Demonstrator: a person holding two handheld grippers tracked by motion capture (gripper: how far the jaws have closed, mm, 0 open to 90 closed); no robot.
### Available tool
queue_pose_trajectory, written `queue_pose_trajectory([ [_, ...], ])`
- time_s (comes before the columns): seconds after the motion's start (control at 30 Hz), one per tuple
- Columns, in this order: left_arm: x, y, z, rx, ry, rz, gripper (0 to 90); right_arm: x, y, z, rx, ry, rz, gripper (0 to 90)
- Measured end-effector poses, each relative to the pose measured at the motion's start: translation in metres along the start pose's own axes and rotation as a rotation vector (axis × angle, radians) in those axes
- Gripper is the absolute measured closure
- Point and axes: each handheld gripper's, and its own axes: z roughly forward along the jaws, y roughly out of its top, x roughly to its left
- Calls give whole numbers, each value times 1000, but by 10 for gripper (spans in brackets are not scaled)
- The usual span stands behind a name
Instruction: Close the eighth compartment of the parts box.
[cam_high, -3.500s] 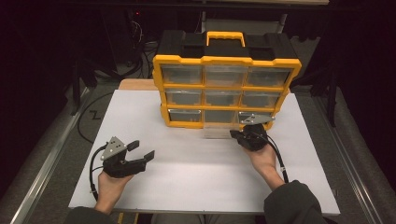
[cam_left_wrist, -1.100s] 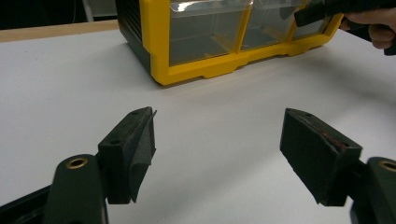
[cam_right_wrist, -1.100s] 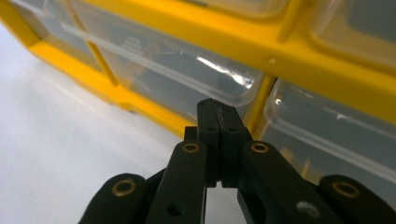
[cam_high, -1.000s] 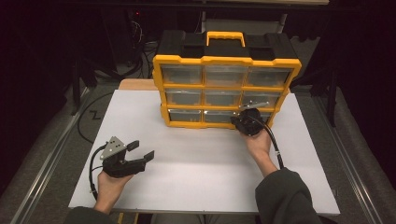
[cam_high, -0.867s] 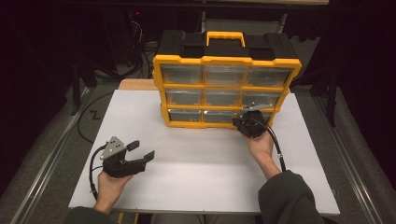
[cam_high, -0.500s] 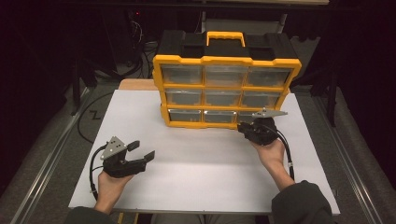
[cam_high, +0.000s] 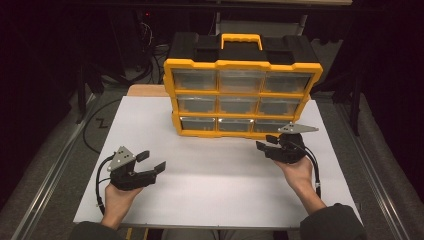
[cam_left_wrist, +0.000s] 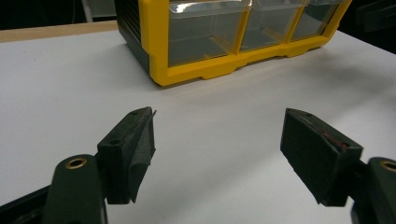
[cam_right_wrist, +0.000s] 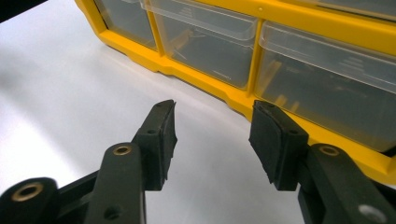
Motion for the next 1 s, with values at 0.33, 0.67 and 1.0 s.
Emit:
queue_pose_trajectory([
  [0.33, 0, 0, 0, 1, 0, 1, 265, -10, -10, -17, -32, -2, 18, 474],
  [0.67, 0, 0, 0, -1, -1, -5, 264, -20, -20, -32, -58, -3, 36, 400],
  [1.0, 0, 0, 0, -1, 1, -7, 264, -28, -29, -50, -85, 4, 53, 355],
])
